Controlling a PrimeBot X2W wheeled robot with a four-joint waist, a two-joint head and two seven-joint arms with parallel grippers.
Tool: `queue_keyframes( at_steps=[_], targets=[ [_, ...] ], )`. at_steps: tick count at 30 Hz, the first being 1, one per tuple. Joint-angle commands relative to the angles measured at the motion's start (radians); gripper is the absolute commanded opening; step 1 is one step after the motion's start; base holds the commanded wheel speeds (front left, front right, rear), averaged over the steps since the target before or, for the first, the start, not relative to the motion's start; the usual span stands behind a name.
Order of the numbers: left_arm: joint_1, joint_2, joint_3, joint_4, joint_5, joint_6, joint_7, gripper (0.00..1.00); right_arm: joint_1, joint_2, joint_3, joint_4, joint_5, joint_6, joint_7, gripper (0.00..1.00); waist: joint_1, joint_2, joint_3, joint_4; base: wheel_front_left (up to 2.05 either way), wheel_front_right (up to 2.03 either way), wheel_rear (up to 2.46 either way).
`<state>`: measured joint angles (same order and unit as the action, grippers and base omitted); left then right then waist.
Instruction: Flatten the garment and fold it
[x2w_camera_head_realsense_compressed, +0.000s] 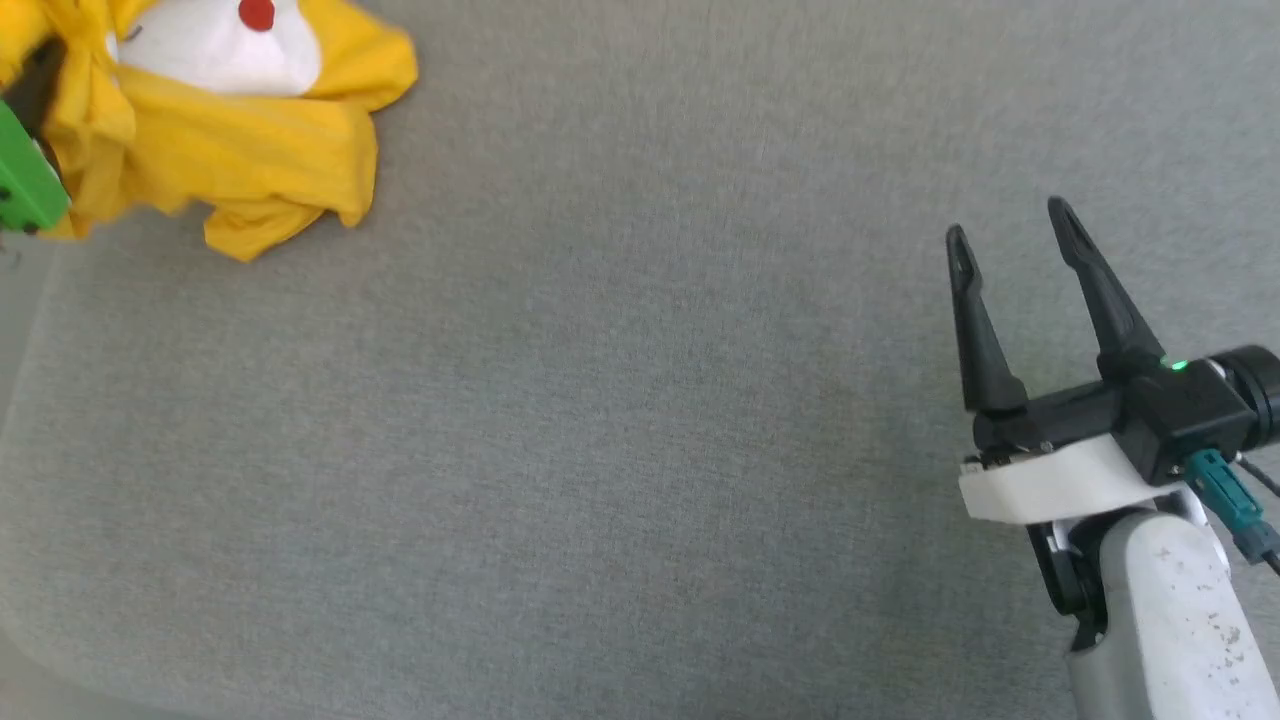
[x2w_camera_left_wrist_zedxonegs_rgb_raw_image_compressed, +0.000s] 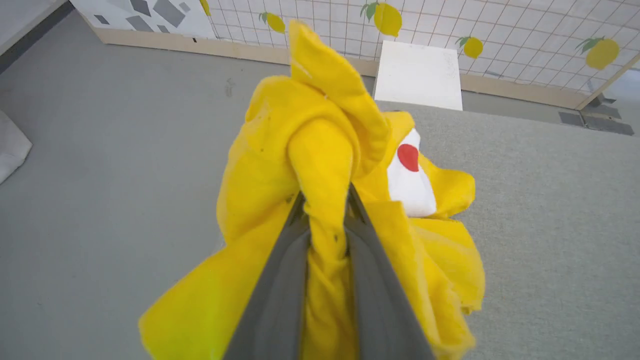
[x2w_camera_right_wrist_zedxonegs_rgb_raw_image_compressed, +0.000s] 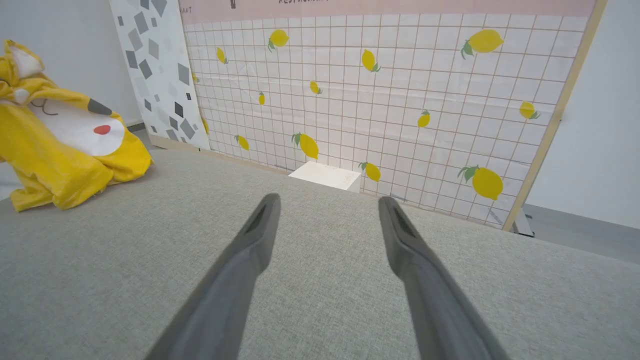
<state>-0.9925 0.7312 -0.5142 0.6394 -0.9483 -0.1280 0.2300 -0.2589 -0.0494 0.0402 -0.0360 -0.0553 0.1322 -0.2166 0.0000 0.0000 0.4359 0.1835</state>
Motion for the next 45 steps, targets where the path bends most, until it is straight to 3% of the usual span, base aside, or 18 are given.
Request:
queue_keyframes(
  at_steps=[1, 11, 17, 27, 35, 40, 45],
  targets=[
    [-0.031, 0.015, -0.005, -0.013, 0.017, -0.003, -0.011, 0.00, 0.019, -0.001, -0.009, 0.012, 0.013, -0.002, -0.012, 1.00, 0.0000, 0.0000, -0.103, -0.006, 0.00, 0.00, 0.00],
    [-0.125, 0.054, -0.016, -0.140, 0.056, 0.011, 0.033, 0.00, 0.087, -0.001, -0.067, 0.075, 0.083, -0.002, -0.041, 1.00, 0.0000, 0.0000, -0.252, -0.047, 0.00, 0.00, 0.00],
    [-0.178, 0.015, -0.023, -0.267, 0.056, 0.046, 0.069, 0.00, 0.105, -0.001, -0.132, 0.075, 0.103, -0.002, -0.045, 1.00, 0.0000, 0.0000, -0.293, -0.081, 0.00, 0.00, 0.00],
    [-0.198, -0.188, -0.077, -0.475, 0.013, 0.134, 0.107, 0.00, 0.129, -0.001, -0.247, 0.023, 0.115, -0.002, -0.045, 1.00, 0.0000, 0.0000, -0.322, -0.151, 0.00, 0.00, 0.00],
    [-0.108, -0.361, -0.189, -0.583, 0.022, 0.206, 0.092, 0.00, 0.136, -0.001, -0.304, -0.013, 0.123, -0.002, -0.045, 1.00, 0.0000, 0.0000, -0.301, -0.218, 0.00, 0.00, 0.00],
    [0.022, -0.439, -0.286, -0.578, 0.064, 0.233, 0.023, 0.00, 0.151, -0.001, -0.318, -0.018, 0.132, -0.002, -0.045, 1.00, 0.0000, 0.0000, -0.289, -0.238, 0.00, 0.00, 0.00],
    [0.180, -0.488, -0.376, -0.458, 0.088, 0.242, -0.051, 0.00, 0.153, -0.001, -0.303, -0.019, 0.136, -0.002, -0.045, 1.00, 0.0000, 0.0000, -0.279, -0.259, 0.00, 0.00, 0.00]
  ],
)
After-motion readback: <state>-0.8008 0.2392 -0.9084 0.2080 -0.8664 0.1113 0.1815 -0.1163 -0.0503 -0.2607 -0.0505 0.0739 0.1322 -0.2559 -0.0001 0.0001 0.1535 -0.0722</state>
